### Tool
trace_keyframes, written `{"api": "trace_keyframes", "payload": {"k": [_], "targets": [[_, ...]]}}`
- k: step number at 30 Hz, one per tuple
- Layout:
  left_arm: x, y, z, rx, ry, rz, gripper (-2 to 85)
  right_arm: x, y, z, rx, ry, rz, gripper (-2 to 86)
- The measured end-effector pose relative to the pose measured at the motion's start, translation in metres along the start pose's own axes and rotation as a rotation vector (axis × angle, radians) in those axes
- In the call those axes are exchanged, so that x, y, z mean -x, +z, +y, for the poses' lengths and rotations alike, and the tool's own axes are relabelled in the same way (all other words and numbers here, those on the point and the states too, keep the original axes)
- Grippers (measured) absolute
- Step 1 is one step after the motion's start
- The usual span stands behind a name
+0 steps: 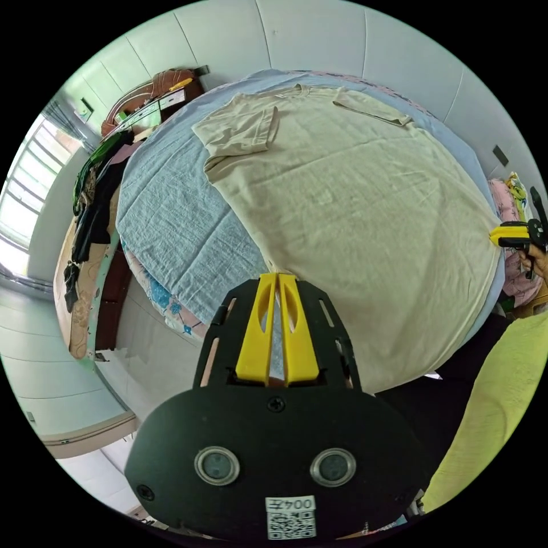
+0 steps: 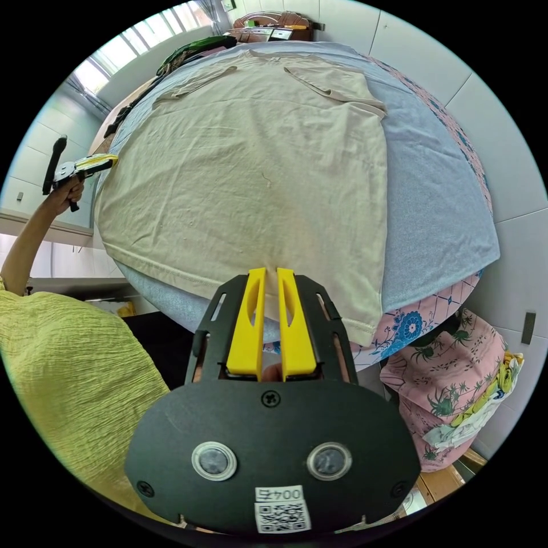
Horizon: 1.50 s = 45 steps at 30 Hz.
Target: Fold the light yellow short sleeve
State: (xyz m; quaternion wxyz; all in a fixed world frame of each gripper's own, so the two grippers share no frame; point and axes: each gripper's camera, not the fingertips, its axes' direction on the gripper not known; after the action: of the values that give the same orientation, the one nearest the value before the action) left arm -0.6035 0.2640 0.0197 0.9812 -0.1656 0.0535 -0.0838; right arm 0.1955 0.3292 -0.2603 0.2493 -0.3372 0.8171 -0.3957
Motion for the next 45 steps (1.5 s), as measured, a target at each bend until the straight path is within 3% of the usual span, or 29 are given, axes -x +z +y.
{"api": "trace_keyframes", "payload": {"k": [3,5,10,13,17,23,28,33,39,45], "targets": [[0.027,0.005,0.002,-0.004,-0.153,0.065,1.0,-0.005,-0.001,-0.001,0.0,0.003,-0.008,4.0],[0.061,0.017,0.018,-0.055,-0.364,0.256,0.7,-0.009,-0.002,-0.002,0.0,0.011,-0.015,3.8],[0.085,0.038,0.03,-0.09,-0.537,0.408,0.7,-0.017,-0.006,-0.004,0.0,0.012,-0.019,3.6],[0.083,0.029,0.023,-0.136,-0.517,0.336,0.7,-0.023,-0.008,-0.005,0.001,0.012,-0.024,3.7],[0.067,0.019,-0.003,-0.179,-0.316,0.217,0.8,-0.031,-0.012,-0.006,0.002,0.013,-0.03,3.6],[0.043,0.045,-0.044,-0.025,-0.084,0.072,1.3,-0.044,-0.018,-0.009,0.016,0.002,-0.032,3.9],[0.036,0.056,-0.06,0.004,-0.032,0.04,1.1,-0.057,-0.024,-0.01,0.024,-0.003,-0.04,3.9],[0.05,0.058,-0.058,0.008,-0.132,0.033,0.9,-0.072,-0.031,-0.009,0.025,0.0,-0.052,3.4],[0.098,0.068,-0.019,-0.116,-0.501,0.351,0.5,-0.096,-0.04,-0.002,0.004,0.02,-0.09,1.3],[0.09,0.036,-0.019,-0.201,-0.527,0.276,0.2,-0.161,-0.095,-0.006,-0.175,0.085,-0.113,2.3]]}}
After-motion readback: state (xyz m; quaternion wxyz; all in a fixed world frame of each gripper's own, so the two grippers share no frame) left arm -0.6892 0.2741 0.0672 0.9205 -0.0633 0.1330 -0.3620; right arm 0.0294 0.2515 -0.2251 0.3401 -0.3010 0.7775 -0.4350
